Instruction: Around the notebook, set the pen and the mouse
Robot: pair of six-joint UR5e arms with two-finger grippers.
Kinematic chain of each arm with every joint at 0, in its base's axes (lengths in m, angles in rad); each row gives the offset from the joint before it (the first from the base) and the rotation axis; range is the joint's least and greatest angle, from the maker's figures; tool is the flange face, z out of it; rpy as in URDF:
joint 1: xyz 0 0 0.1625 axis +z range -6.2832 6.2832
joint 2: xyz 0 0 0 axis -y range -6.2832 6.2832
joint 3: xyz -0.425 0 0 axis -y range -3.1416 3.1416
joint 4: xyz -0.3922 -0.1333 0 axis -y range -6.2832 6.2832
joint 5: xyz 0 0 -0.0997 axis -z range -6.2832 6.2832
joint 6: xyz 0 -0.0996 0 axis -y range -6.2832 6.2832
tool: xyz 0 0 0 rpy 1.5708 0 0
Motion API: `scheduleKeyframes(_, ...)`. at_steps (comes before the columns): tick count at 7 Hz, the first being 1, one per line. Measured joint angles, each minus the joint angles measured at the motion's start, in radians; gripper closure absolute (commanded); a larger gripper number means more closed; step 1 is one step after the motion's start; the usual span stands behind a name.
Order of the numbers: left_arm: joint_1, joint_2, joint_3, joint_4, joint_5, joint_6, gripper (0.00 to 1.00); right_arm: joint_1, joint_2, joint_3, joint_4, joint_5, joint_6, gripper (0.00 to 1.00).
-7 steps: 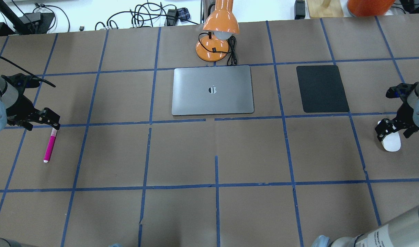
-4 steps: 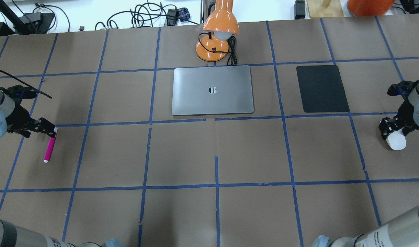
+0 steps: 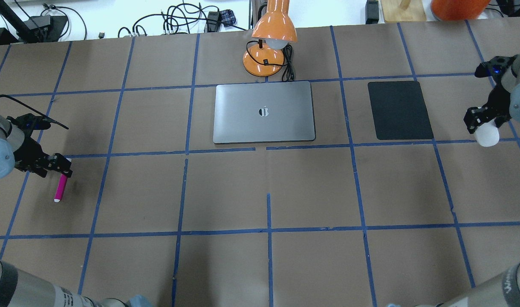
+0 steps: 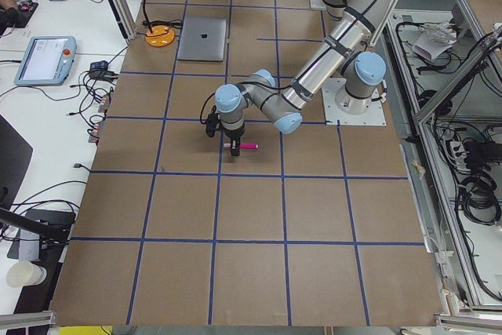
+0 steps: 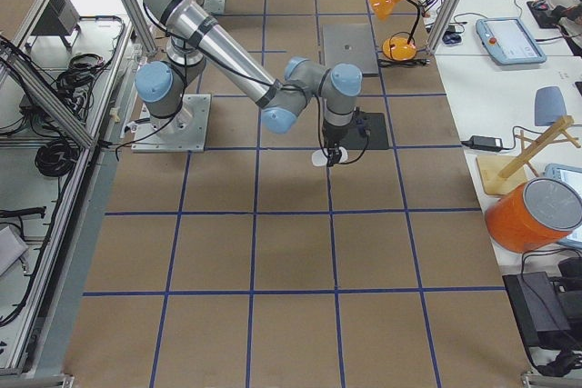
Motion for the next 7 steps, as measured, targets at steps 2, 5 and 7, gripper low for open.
scheduleKeyframes(2,0.0,-0.012,0.001,-0.001,0.001,0.001,0.5,0.143,0.085,-0.171,0.064,0.045,0.165,0.8)
scheduleKeyframes(5,0.0,-0.017,0.003,0.0,-0.001,0.004,1.0,0.236,0.251,-0.277,0.086,0.06,0.284,0.01)
scheduleKeyframes(7,-0.002,-0.011,0.007,-0.006,0.007,-0.005,1.0,0.241,0.283,-0.269,0.09,0.061,0.303,0.0)
